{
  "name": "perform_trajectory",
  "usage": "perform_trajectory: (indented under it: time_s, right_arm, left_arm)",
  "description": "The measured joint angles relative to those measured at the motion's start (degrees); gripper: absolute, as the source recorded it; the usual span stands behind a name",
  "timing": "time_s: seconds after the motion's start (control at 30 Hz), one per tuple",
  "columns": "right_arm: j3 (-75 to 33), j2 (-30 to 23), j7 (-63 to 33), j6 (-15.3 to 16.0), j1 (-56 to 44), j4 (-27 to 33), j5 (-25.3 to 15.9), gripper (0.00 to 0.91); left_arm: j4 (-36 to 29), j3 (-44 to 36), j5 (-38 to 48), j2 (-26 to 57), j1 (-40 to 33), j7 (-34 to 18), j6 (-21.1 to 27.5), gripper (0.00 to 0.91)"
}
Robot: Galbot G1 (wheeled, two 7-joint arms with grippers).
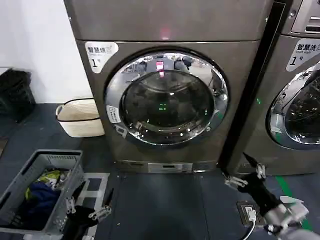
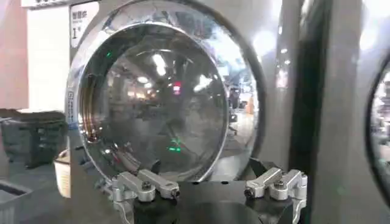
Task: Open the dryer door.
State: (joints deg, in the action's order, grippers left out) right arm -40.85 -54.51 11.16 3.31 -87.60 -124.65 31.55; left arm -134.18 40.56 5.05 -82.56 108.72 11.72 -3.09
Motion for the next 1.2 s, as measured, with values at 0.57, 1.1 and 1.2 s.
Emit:
perform_trajectory:
  time_s: [0.57,1.1,1.2]
  right_arm:
    - [13.9,7.5,3.7,-5.6,14.7,10.4,0.8,0.907]
    - [28.1,9.9,5.2,-7.5,30.6,19.1,6.2,0.907]
    - [31.6,9.4,5.7,-8.2,34.5,21.5,7.3,0.907]
  left_arm:
    - [0.0,-0.6,-0.5,-0.2,-0.1,0.6,0.0,0.907]
    - [0.1,-1.1,-0.8,-0.2,-0.2,0.8,0.0,0.907]
    - [0.1,-1.1,-0.9,-0.2,-0.2,0.9,0.1,0.907]
